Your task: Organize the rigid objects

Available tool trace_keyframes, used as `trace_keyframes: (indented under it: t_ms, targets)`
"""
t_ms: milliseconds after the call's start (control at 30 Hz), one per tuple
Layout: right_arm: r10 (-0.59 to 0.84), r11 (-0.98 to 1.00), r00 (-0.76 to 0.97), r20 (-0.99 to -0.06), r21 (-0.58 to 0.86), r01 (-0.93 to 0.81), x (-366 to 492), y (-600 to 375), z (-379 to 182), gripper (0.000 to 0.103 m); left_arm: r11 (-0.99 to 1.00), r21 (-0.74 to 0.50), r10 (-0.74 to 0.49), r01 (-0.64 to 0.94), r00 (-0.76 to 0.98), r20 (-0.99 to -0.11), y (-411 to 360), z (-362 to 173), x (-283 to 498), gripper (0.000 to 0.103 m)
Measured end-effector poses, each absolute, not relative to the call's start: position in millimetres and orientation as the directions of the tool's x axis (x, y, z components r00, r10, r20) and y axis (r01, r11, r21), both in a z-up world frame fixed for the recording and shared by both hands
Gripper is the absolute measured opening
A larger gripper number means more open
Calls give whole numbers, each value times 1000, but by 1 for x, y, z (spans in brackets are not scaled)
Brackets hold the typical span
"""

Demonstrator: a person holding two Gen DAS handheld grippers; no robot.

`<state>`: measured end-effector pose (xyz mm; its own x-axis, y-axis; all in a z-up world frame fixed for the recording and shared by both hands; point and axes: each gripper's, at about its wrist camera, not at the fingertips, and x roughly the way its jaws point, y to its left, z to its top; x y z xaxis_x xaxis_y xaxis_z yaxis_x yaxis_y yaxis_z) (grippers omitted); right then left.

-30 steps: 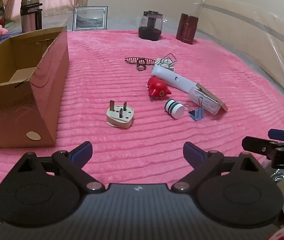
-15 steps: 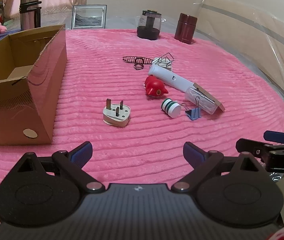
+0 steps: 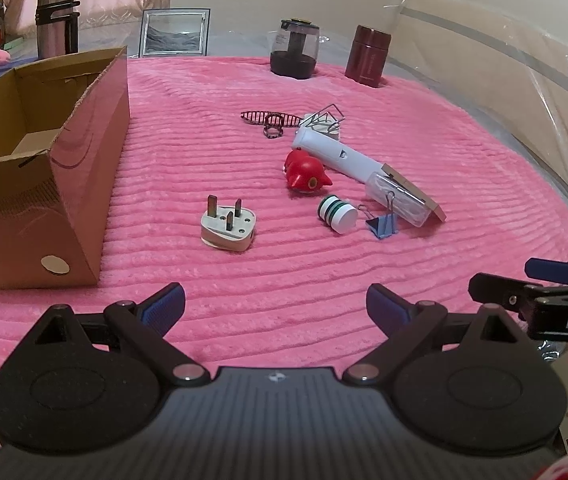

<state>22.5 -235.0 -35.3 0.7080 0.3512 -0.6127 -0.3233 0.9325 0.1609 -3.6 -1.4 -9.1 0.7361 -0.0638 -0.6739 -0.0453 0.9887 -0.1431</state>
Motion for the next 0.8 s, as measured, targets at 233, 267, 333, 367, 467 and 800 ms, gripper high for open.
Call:
trace_keyframes:
  t_ms: [233, 267, 333, 367, 467, 800]
  targets:
    - [349, 933, 708, -614, 160, -321, 21, -235, -36, 101, 988, -145, -66, -44, 734, -675, -1, -10, -4, 95]
    - [349, 933, 708, -614, 160, -321, 21, -235, -36, 101, 988, -146, -67, -44, 734, -676, -1, -10, -4, 95]
    - [350, 933, 708, -614, 162, -321, 22, -235, -37, 101, 988, -146, -67, -45, 733, -677, -2, -11, -5, 95]
    - [350, 933, 707, -614, 163, -321, 22, -235, -37, 101, 988, -146, -67, -44, 734, -676, -2, -11, -5, 95]
    - [352, 932, 705, -616, 163, -323, 22, -234, -37, 101, 988, -149, -69, -45, 733, -677, -2, -12, -5, 95]
    - [352, 932, 704, -616, 166, -321, 24, -232, -40, 101, 988, -147, -67, -46, 731, -679, -1, -16, -5, 95]
